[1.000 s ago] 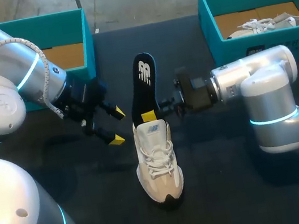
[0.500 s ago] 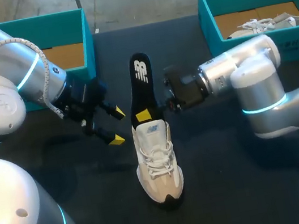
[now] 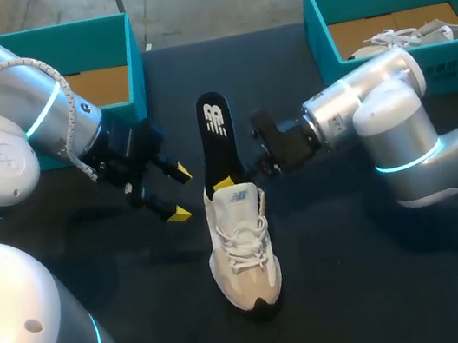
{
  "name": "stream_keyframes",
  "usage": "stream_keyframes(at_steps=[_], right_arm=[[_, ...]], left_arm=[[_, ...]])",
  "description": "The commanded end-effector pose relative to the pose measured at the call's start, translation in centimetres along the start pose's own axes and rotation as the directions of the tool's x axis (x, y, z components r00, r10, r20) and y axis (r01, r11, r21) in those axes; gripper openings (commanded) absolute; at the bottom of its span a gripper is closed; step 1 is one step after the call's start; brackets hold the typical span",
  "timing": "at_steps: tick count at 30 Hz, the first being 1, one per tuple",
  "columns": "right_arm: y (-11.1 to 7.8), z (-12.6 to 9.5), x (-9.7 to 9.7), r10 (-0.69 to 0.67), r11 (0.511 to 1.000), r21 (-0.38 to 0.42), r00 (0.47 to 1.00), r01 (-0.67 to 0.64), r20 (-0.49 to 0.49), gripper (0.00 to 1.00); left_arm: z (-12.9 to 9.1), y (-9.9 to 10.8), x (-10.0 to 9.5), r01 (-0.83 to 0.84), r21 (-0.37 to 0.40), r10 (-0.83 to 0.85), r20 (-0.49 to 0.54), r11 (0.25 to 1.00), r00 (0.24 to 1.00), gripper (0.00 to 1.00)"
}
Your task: Take the shoe out of the shoebox, open the shoe tongue, remove and reinsert the insole, then place the shoe into the shoebox
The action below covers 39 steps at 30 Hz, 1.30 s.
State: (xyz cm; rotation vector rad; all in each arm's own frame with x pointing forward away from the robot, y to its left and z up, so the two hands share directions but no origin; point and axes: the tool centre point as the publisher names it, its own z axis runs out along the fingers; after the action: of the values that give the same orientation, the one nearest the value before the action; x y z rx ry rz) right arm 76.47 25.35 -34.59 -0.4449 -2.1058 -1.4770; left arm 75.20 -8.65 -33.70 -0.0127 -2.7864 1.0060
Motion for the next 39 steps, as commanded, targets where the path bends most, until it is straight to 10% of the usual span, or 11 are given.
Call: stream_keyframes(at_steps=[1, 18, 20, 23, 39], right_arm=[[0.5, 0.0, 0.5, -0.016, 1.000, 0.001, 1.000, 0.016, 0.017, 0.26], [2.9, -0.4, 0.0, -0.060, 0.998, 0.006, 0.997, 0.059, 0.040, 0.40], [3.0, -0.3, -0.1, -0.061, 0.998, 0.006, 0.997, 0.061, 0.039, 0.36], [2.9, -0.1, -0.2, -0.061, 0.998, 0.011, 0.998, 0.061, 0.033, 0.00], [-0.6, 1.2, 1.2, 0.014, 0.994, 0.105, 1.000, -0.014, 0.000, 0.00]], left_arm=[[0.0, 0.0, 0.0, 0.000, -0.002, 0.000, 0.001, 1.000, 1.000, 1.00], [0.0, 0.0, 0.0, 0.000, -0.002, 0.000, 0.001, 1.000, 1.000, 1.00], [0.0, 0.0, 0.0, 0.000, -0.002, 0.000, 0.001, 1.000, 1.000, 1.00], [0.0, 0.0, 0.0, 0.000, -0.002, 0.000, 0.001, 1.000, 1.000, 1.00], [0.0, 0.0, 0.0, 0.000, -0.002, 0.000, 0.001, 1.000, 1.000, 1.00]])
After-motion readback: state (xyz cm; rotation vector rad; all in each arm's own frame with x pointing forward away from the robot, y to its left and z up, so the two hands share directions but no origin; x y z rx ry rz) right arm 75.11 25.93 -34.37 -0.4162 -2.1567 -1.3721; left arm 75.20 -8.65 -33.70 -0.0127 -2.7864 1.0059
